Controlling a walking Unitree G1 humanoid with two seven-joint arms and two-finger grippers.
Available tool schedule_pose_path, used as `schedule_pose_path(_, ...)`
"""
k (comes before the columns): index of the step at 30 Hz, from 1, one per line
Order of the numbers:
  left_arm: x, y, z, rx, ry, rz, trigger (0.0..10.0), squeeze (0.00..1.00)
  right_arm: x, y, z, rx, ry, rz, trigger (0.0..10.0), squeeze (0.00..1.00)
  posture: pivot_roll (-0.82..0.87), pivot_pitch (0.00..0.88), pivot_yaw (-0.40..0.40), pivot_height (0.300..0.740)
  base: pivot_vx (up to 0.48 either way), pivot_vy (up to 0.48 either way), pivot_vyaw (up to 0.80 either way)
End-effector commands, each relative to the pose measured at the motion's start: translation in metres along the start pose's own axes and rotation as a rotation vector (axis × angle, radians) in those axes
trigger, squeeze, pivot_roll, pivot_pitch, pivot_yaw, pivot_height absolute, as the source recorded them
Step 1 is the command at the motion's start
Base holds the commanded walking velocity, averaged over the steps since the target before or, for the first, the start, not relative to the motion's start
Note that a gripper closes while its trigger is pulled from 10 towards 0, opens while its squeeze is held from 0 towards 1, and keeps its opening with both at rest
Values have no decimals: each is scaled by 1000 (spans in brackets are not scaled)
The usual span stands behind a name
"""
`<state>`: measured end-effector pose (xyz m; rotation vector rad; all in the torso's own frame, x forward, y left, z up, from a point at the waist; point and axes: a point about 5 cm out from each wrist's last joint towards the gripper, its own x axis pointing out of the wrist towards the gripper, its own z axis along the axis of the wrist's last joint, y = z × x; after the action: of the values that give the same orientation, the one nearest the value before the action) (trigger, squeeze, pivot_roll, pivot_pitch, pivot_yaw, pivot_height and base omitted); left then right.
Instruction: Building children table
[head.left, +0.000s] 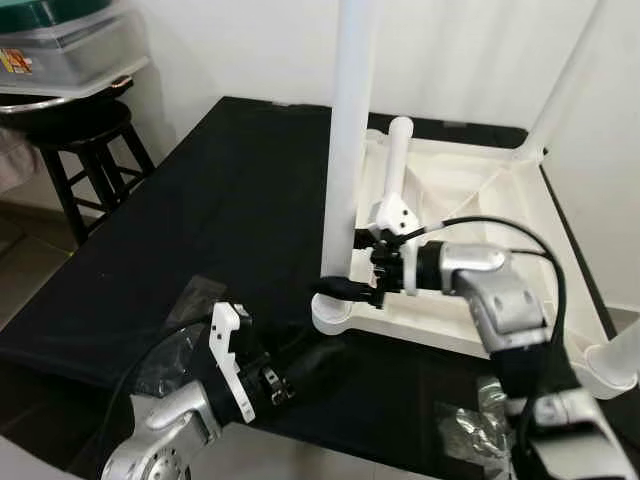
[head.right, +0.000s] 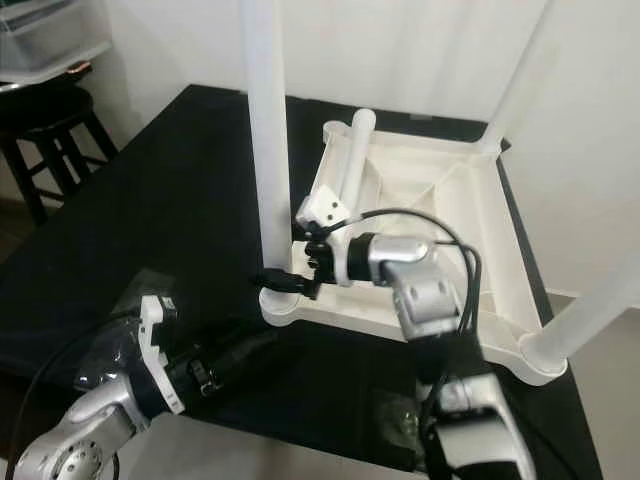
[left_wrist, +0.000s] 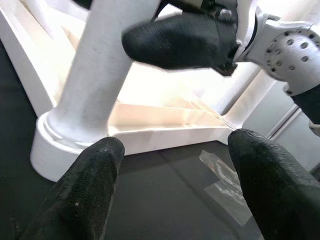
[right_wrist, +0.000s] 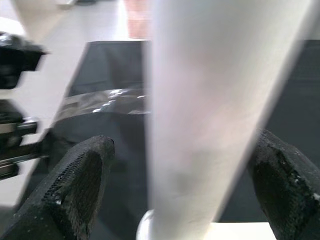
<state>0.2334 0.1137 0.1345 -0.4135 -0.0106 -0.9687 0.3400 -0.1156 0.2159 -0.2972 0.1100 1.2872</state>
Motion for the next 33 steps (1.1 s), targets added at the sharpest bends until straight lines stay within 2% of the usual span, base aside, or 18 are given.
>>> schedule_pose_path(1, -1, -1, -2, -6, 9, 4, 10000, 0, 7, -4, -1, 5, 9, 46, 10000, 0, 34, 124, -41, 740, 0, 0, 0)
schedule_pose_path(5, -4, -3, -3, -2, 11, 10, 10000, 0, 13, -19, 12, 26, -33, 69, 10000, 0, 52, 125, -43, 740, 0, 0, 0)
schedule_pose_path(8, -5, -3, -3, -2, 12, 11, 10000, 0, 12, -21, 12, 44, -31, 98, 9804, 0, 56, 126, -43, 740, 0, 0, 0)
schedule_pose_path(9, -5, -3, -3, -2, 14, 12, 10000, 0, 10, -22, 10, 52, -27, 113, 0, 0, 59, 129, -43, 740, 0, 0, 0)
schedule_pose_path(15, -6, -4, -3, -3, 16, 13, 10000, 0, 2, -28, 5, 57, -23, 148, 0, 0, 59, 129, -42, 740, 0, 0, 0)
schedule_pose_path(23, -6, -4, -4, -5, 18, 11, 10000, 0, -6, -29, -3, 61, -17, 134, 0, 0, 45, 128, -31, 740, 0, 0, 0)
schedule_pose_path(27, -6, -4, -4, -11, 19, 7, 10000, 0, -21, -21, -28, 93, -11, -24, 0, 0, 30, 131, -34, 740, 0, 0, 0)
schedule_pose_path(28, -6, -4, -4, -11, 19, 7, 10000, 0, -21, -21, -28, 93, -11, -24, 0, 0, 30, 131, -34, 740, 0, 0, 0)
schedule_pose_path(29, -7, -4, -4, -13, 18, 7, 10000, 0, -16, -9, -40, 129, 8, -76, 0, 0, 27, 132, -34, 740, 0, 0, 0)
schedule_pose_path(30, -7, -4, -4, -13, 19, 6, 10000, 0, -2, 7, -56, 189, 57, -177, 0, 0, 30, 131, -29, 740, 0, 0, 0)
schedule_pose_path(31, -7, -4, -4, -13, 19, 6, 10000, 0, -2, 7, -56, 189, 57, -177, 0, 0, 30, 131, -29, 740, 0, 0, 0)
schedule_pose_path(32, -8, -3, -4, -13, 20, 6, 10000, 0, 7, 19, -65, 226, 93, -254, 0, 0, 30, 130, -28, 740, 0, 0, 0)
schedule_pose_path(33, -8, -2, -3, -13, 22, 6, 10000, 0, 25, 29, -75, 305, 126, -518, 0, 0, 20, 128, -20, 740, 0, 0, 0)
